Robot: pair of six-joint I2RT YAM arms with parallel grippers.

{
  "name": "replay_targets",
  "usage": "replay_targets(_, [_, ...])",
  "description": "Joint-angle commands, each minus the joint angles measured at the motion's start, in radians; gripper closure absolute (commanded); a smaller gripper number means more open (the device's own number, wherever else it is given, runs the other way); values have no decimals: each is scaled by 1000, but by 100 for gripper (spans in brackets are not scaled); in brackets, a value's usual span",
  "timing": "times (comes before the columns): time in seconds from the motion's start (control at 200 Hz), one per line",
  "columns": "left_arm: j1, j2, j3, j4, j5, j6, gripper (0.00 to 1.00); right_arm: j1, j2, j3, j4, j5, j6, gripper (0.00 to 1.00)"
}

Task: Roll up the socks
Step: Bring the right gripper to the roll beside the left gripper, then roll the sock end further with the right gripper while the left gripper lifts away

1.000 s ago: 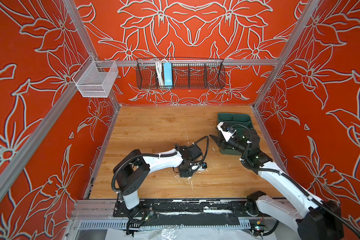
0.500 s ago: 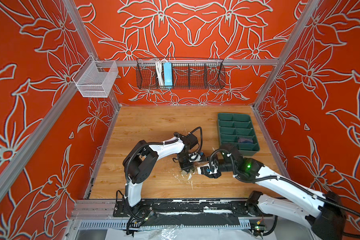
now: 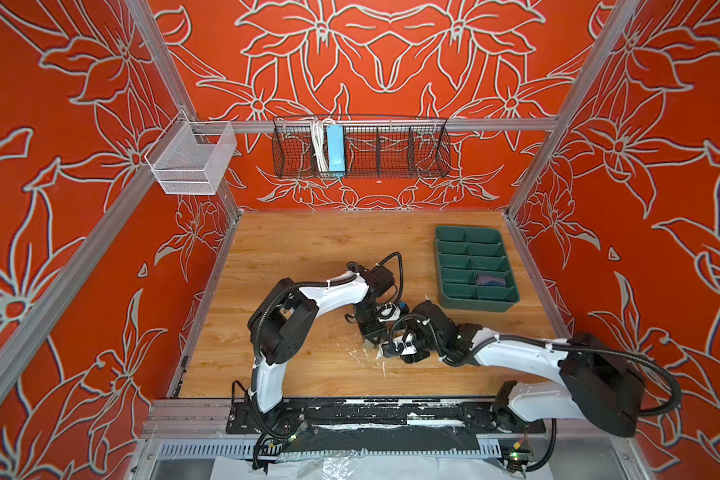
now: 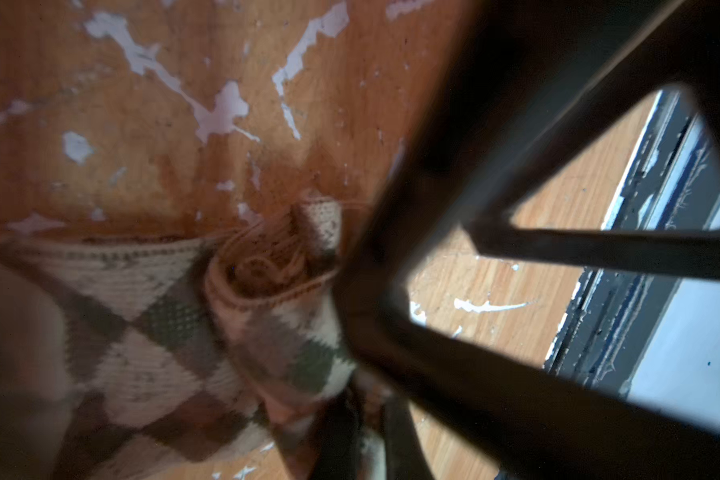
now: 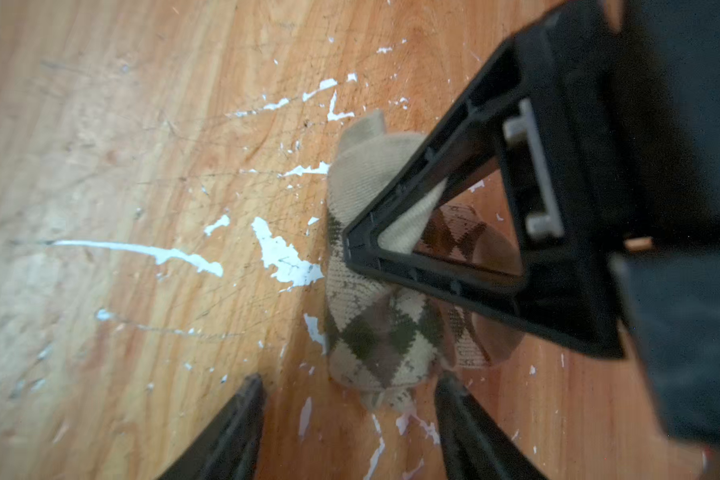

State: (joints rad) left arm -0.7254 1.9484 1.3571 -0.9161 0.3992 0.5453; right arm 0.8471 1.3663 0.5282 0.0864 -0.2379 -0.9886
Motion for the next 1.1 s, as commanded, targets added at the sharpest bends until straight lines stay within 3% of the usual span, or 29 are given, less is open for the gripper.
replay_targets(0.0, [-2, 49, -1, -10, 24, 10, 99, 7, 40, 45, 89, 9, 7, 36])
replay_targets(0.48, [4, 19, -3, 12, 8, 4, 97, 39, 170, 67, 112, 36, 56, 56])
replay_targets(0.661, [4, -27, -18, 29, 6, -1, 93, 55, 219, 123, 53, 86, 57, 75])
replay_targets(0.816, [4, -108, -56, 67, -29, -13, 81, 61, 241, 187, -84, 124, 56, 94])
replay_targets(0.941, [4, -219, -120, 135, -100, -43, 68, 60, 241, 230, -247, 105, 48, 97])
replay_targets(1.096, [7, -391, -245, 268, -276, -91, 54, 59, 241, 287, -447, 21, 37, 96])
